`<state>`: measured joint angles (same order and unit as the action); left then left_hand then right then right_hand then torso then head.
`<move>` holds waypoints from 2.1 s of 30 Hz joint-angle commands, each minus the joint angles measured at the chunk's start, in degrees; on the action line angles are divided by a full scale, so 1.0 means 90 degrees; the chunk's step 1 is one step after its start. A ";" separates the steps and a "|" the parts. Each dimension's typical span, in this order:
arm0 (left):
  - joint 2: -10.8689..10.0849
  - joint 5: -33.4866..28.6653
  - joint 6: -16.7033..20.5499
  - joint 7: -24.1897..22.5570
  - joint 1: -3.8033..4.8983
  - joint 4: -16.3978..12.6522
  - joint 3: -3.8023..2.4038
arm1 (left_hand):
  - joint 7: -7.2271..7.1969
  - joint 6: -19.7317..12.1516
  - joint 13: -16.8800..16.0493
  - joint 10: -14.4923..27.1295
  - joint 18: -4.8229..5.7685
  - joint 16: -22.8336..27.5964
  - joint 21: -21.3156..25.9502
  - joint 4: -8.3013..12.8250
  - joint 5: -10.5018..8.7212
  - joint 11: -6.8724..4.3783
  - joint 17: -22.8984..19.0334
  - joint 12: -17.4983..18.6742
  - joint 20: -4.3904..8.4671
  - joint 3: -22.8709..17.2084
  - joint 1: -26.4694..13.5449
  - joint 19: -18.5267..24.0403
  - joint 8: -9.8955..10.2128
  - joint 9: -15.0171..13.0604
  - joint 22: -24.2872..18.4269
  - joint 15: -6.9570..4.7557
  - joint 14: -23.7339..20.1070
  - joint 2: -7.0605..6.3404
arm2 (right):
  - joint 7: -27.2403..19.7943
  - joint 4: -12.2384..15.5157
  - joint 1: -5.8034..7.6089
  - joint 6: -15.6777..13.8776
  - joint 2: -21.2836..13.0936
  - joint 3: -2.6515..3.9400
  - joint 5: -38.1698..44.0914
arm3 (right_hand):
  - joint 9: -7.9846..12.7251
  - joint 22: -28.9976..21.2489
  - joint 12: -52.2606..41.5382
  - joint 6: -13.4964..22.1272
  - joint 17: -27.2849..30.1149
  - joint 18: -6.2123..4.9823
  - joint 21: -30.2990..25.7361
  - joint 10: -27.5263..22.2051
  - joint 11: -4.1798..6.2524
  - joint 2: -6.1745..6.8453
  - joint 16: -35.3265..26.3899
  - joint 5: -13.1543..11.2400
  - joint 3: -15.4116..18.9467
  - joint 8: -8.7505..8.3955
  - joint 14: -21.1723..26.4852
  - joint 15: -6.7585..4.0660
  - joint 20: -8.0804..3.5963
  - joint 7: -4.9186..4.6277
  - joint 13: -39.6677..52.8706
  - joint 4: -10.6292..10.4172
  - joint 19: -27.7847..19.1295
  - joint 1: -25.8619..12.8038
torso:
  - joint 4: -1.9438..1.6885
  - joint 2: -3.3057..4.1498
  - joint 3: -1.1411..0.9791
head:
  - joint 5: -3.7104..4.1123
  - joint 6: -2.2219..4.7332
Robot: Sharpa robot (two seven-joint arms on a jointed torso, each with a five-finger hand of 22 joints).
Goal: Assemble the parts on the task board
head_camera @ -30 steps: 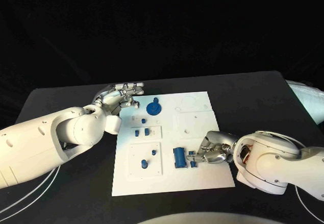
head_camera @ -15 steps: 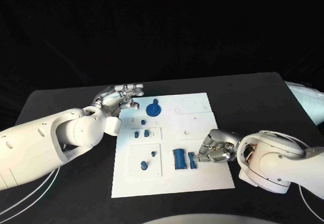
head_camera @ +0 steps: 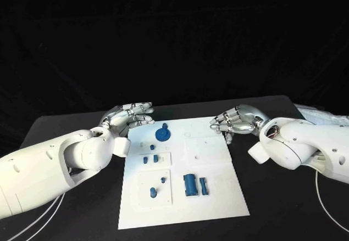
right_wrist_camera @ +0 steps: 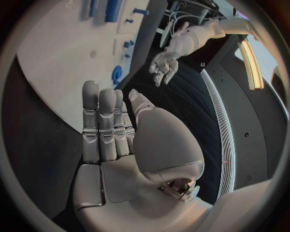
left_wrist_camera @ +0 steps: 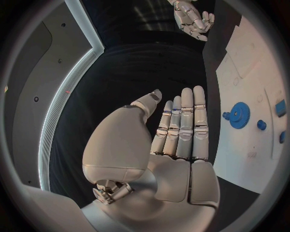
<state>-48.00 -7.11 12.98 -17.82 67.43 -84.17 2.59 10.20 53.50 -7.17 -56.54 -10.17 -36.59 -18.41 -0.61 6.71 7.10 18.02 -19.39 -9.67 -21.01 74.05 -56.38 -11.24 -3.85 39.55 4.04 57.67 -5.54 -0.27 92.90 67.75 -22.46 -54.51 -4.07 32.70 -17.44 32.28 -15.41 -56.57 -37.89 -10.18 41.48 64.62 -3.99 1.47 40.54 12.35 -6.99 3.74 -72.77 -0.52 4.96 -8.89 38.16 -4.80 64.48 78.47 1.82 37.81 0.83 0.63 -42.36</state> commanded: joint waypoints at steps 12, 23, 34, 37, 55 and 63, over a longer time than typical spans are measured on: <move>0.0519 -0.0411 0.0788 -0.0876 -0.0177 0.0790 -0.0001 | -0.0040 0.0163 0.0407 -0.0088 -0.0052 0.2677 0.1643 -0.0041 -0.0031 0.0307 -0.1187 0.1187 -0.0639 0.0240 0.0355 0.1308 0.0482 0.0015 -0.1697 0.0513 -0.0447 0.0147 | -0.2317 -0.2366 -0.0003 0.0862 0.1334 0.0159 -0.3198 | 0.0864 -0.2396 0.1277 0.0195 0.2652 -0.0047 -0.3317 -0.0128 -0.0422 0.0186 -0.3816 -0.0398 -0.1081 -0.0009 0.1013 0.0694 0.0763 -0.0111 -0.3215 0.0194 -0.0620 0.0081 | 0.0105 -0.0450 0.0008 | -0.0043 0.0841; 0.0530 -0.0184 0.0904 -0.0672 -0.0259 0.0676 -0.0027 | -0.0495 -0.2487 0.0797 0.2670 0.0437 0.3400 0.2045 0.0068 -0.0746 -0.0165 -0.2002 0.1681 0.0110 0.1196 -0.3398 0.3470 0.1249 0.0427 -0.2993 0.0087 -0.3006 0.0615 | -0.2095 -0.2293 -0.0119 0.0246 0.1420 0.0210 -0.2931 | 0.1429 -0.3049 0.1712 0.2852 0.3511 0.0447 -0.4019 -0.3192 -0.0051 -0.0164 -0.4505 -0.0821 -0.0316 -0.0415 0.4013 0.0058 0.0173 0.0352 -0.4241 0.0534 -0.3367 -0.3846 | -0.0049 -0.0575 -0.0039 | -0.0061 0.0861; 0.0423 0.0460 0.2595 -0.1107 -0.0622 -0.0197 -0.0199 | -0.1134 -0.3730 0.0797 0.3971 0.0614 0.4065 0.2045 0.0068 -0.0746 -0.0789 -0.2002 0.2155 0.0459 0.1606 -0.5136 0.4477 0.1249 0.0427 -0.3498 -0.0449 -0.4232 0.0615 | -0.2860 -0.1024 -0.0586 -0.1466 0.1208 0.0366 -0.3385 | 0.1938 -0.3586 0.1712 0.4085 0.3762 0.0599 -0.4609 -0.4623 0.0443 -0.0164 -0.4505 -0.1372 0.0075 -0.0415 0.5475 0.0058 -0.0087 0.0987 -0.4241 0.0534 -0.4730 -0.5590 | -0.0202 -0.0737 -0.0093 | -0.0070 0.0887; 0.0395 0.0626 0.3031 -0.1220 -0.0716 -0.0422 -0.0244 | -0.1134 -0.4011 0.0797 0.4264 0.0643 0.4065 0.2045 0.0068 -0.0746 -0.0789 -0.2002 0.2155 0.0537 0.1699 -0.5526 0.4702 0.1249 0.0427 -0.3610 -0.0449 -0.4507 0.0615 | -0.3065 -0.0685 -0.0712 -0.1924 0.1151 0.0408 -0.3506 | 0.1938 -0.3586 0.1712 0.4358 0.4210 0.0653 -0.4609 -0.4950 0.0443 -0.0164 -0.4505 -0.1372 0.0164 -0.0415 0.5805 0.0058 -0.0551 0.0987 -0.4241 0.0534 -0.5036 -0.5985 | -0.0202 -0.0737 -0.0093 | -0.0070 0.0887; 0.0368 0.0790 0.3460 -0.1330 -0.0808 -0.0643 -0.0288 | -0.1134 -0.5017 0.0797 0.5313 0.1130 0.4065 0.2045 0.0068 -0.0746 -0.0789 -0.2002 0.2155 0.1074 0.2334 -0.6928 0.5507 0.1249 0.0427 -0.4394 -0.0449 -0.5496 0.0615 | -0.3281 -0.0327 -0.0843 -0.2407 0.1091 0.0452 -0.3634 | 0.1938 -0.3586 0.1712 0.5364 0.4210 0.1131 -0.4609 -0.6106 0.0443 -0.0164 -0.4505 -0.1372 0.0777 -0.0415 0.6993 0.0058 -0.0551 0.0987 -0.4241 0.0534 -0.6145 -0.7405 | -0.0202 -0.0737 -0.0093 | -0.0070 0.0887; 0.0368 0.0790 0.3460 -0.1330 -0.0808 -0.0643 -0.0288 | -0.1134 -0.5275 0.0797 0.5583 0.1130 0.4065 0.2045 0.0068 -0.0746 -0.0789 -0.2002 0.2155 0.1074 0.2334 -0.7289 0.5709 0.1249 0.0427 -0.4394 -0.0449 -0.5748 0.0615 | -0.3281 -0.0327 -0.0843 -0.2407 0.1091 0.0452 -0.3634 | 0.1938 -0.3586 0.1712 0.5621 0.4210 0.1131 -0.4609 -0.6407 0.0443 -0.0164 -0.4505 -0.1372 0.0777 -0.0415 0.7297 0.0058 -0.0551 0.0987 -0.4241 0.0534 -0.6430 -0.7764 | -0.0202 -0.0737 -0.0093 | -0.0070 0.0887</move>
<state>-44.73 -0.83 43.66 -28.59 60.15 -89.81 0.06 0.05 8.14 -0.08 -8.51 -0.86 -0.38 -0.20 0.01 0.38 0.03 0.07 -0.33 -0.24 -0.63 11.47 -6.88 -0.38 -0.07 0.77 0.04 8.01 0.05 -28.69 89.85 60.17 -43.84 -44.70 -0.04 -0.13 -0.06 0.07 -0.38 -8.10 -0.10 -1.23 0.21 9.39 -0.01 -0.01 0.22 0.19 -0.64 0.19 -9.64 0.01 0.06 -0.04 0.07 0.07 8.99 11.59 0.00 31.18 -0.01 0.00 -34.37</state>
